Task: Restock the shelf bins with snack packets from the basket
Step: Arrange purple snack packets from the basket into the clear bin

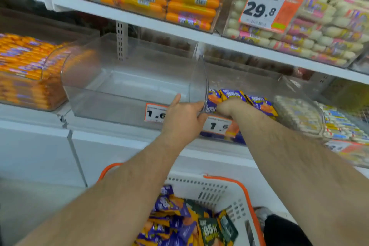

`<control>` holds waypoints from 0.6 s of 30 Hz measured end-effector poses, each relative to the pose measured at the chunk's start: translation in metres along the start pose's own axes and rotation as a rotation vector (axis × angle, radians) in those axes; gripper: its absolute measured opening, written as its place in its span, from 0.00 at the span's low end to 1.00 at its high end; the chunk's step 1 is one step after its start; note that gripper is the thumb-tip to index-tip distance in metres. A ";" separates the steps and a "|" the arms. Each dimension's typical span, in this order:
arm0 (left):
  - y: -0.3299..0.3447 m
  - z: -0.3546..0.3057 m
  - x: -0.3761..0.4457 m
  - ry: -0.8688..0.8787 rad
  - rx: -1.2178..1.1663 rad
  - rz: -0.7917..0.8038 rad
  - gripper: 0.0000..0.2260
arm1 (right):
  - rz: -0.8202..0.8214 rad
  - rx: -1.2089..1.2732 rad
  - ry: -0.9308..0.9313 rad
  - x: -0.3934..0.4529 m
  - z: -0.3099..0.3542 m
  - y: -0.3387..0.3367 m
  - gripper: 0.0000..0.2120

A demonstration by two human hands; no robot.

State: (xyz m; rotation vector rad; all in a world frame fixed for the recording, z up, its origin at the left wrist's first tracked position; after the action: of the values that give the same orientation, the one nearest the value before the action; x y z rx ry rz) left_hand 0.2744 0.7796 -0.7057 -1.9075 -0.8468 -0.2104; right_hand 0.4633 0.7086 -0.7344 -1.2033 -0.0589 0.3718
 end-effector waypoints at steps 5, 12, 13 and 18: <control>-0.025 0.008 -0.059 0.007 -0.273 -0.058 0.17 | -0.793 0.222 -0.400 -0.087 0.008 -0.065 0.24; 0.034 0.116 -0.168 -0.463 -0.475 0.189 0.11 | -0.687 0.391 -0.692 -0.157 -0.019 0.062 0.16; 0.039 0.127 -0.181 -0.531 -0.498 0.188 0.10 | -0.513 0.345 -0.650 -0.151 -0.023 0.099 0.14; 0.066 0.159 -0.234 -0.793 -0.607 0.219 0.08 | 0.075 -0.099 -0.504 -0.150 -0.062 0.245 0.10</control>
State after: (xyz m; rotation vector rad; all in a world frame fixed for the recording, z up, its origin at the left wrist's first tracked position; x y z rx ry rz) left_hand 0.1100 0.7884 -0.9443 -2.6947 -1.1539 0.5191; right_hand 0.2759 0.6810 -0.9591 -1.1869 -0.4733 0.7389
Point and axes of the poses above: each hand's wrist, its own x-axis towards the middle knuckle, its own y-axis out of the palm, z = x × y, the point moved 10 cm from there along x, towards the middle knuckle, and after that the axes turned 3 degrees about z, right-handed, at the moved point
